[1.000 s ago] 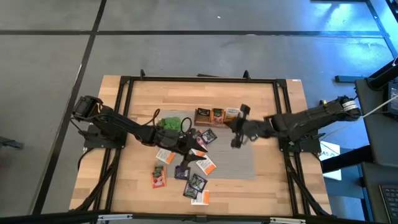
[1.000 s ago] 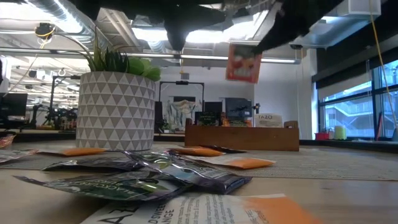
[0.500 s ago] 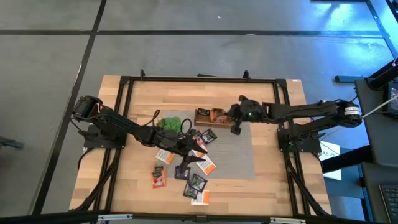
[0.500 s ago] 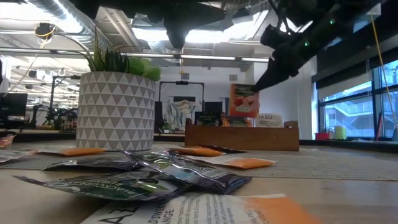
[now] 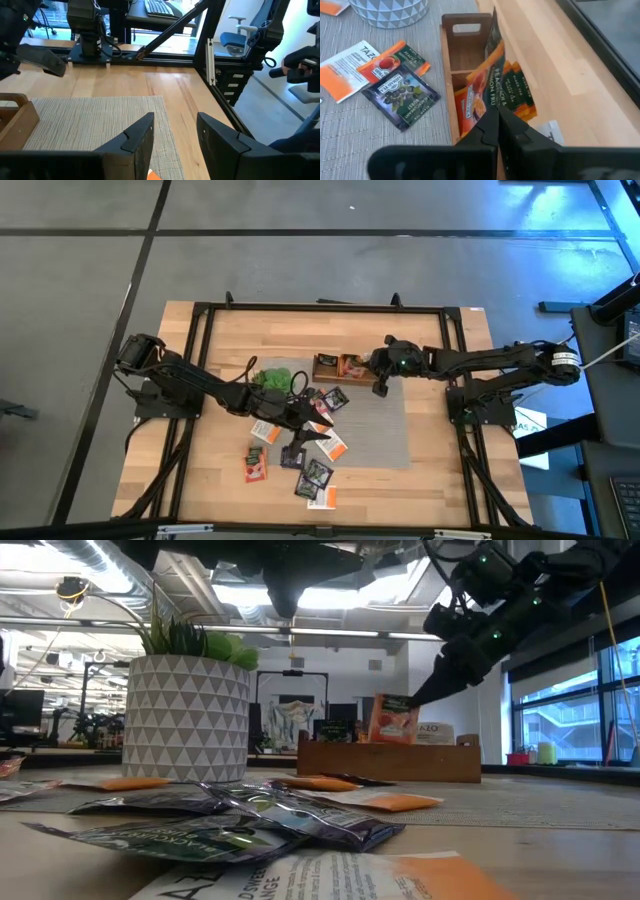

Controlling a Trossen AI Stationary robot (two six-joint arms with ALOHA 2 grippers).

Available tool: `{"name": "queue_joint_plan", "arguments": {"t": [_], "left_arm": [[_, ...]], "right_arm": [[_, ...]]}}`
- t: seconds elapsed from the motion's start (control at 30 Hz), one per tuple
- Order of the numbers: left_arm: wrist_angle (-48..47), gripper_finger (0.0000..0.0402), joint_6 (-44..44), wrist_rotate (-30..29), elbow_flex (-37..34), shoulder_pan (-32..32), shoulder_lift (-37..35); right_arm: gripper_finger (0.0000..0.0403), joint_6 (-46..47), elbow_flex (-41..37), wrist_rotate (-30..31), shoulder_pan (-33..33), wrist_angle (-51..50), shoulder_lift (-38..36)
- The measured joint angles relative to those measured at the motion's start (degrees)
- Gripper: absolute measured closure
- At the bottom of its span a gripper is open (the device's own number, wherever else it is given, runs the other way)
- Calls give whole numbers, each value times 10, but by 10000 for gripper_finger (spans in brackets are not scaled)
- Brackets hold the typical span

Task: Pick & Place Tea
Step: Put the orange tea bag into the middle section of the wooden organizer

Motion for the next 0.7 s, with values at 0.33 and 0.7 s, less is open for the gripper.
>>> {"name": "queue_joint_plan", "arguments": {"t": [0.33, 0.7], "left_arm": [[0, 256, 0, -1, 0, 0, 0], [0, 255, 0, -11, 0, 0, 0]], "right_arm": [[397, -33, 0, -1, 0, 62, 65], [396, -44, 0, 2, 0, 80, 108]]}}
